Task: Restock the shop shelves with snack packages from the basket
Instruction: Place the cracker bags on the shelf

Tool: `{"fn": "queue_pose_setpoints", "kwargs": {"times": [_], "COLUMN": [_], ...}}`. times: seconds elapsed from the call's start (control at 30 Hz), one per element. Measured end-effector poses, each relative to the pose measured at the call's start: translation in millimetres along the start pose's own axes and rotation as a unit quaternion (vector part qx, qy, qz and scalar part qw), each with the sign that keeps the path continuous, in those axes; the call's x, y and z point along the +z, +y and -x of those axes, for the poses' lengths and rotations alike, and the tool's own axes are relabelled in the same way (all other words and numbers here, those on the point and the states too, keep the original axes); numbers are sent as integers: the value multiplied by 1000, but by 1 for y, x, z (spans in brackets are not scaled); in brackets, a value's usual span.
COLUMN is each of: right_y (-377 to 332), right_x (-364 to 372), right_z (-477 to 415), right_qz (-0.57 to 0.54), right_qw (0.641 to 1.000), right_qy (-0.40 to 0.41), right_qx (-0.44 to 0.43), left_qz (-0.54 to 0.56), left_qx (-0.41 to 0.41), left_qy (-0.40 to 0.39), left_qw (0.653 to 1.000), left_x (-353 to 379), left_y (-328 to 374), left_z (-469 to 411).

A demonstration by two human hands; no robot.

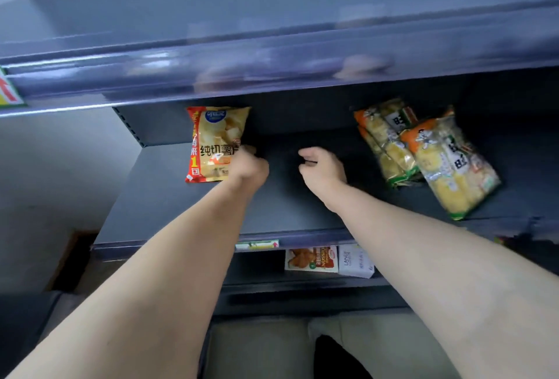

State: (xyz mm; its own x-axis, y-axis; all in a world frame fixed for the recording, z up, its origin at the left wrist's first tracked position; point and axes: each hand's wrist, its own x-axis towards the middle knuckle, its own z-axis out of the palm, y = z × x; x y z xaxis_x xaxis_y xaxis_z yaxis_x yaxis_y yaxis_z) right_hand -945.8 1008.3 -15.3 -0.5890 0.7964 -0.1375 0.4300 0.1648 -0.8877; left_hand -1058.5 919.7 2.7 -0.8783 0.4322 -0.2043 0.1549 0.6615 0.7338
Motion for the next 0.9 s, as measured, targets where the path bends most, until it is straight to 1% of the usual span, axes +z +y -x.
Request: {"fn": "queue_pose_setpoints", "kwargs": {"times": [0.17,0.23,0.3,0.37,0.43,0.5,0.6,0.73,0.8,0.83,0.9], "right_y": [38,48,58,74,93,110,127,132,129,127,119], "right_x": [-94,-136,-177,-213,-243,-267,-290,-297,-300,-301,-302], "right_z": [28,34,34,25,13,-1,-24,-52,-57,-61,-69], "right_qz": [37,63,103,132,153,154,165,168,177,162,77], "right_qw": [994,986,971,961,959,962,968,975,976,981,995], "right_qy": [100,157,211,234,219,183,125,-6,-32,-28,-7], "right_qx": [0,13,40,63,98,134,142,144,121,101,62], "left_qz": [-25,-31,-33,-31,-21,-34,-63,-106,-80,-54,28], "left_qx": [38,52,47,33,23,21,-10,-53,-46,-42,-47], "left_qy": [-136,-187,-235,-271,-289,-272,-190,-73,-29,-12,24], "left_qw": [990,980,970,961,957,962,980,990,995,998,998], "left_x": [66,93,116,137,162,185,217,237,243,244,243], "left_y": [56,80,103,121,132,143,163,186,193,195,196], "left_z": [61,80,100,113,118,118,107,100,94,90,73]}}
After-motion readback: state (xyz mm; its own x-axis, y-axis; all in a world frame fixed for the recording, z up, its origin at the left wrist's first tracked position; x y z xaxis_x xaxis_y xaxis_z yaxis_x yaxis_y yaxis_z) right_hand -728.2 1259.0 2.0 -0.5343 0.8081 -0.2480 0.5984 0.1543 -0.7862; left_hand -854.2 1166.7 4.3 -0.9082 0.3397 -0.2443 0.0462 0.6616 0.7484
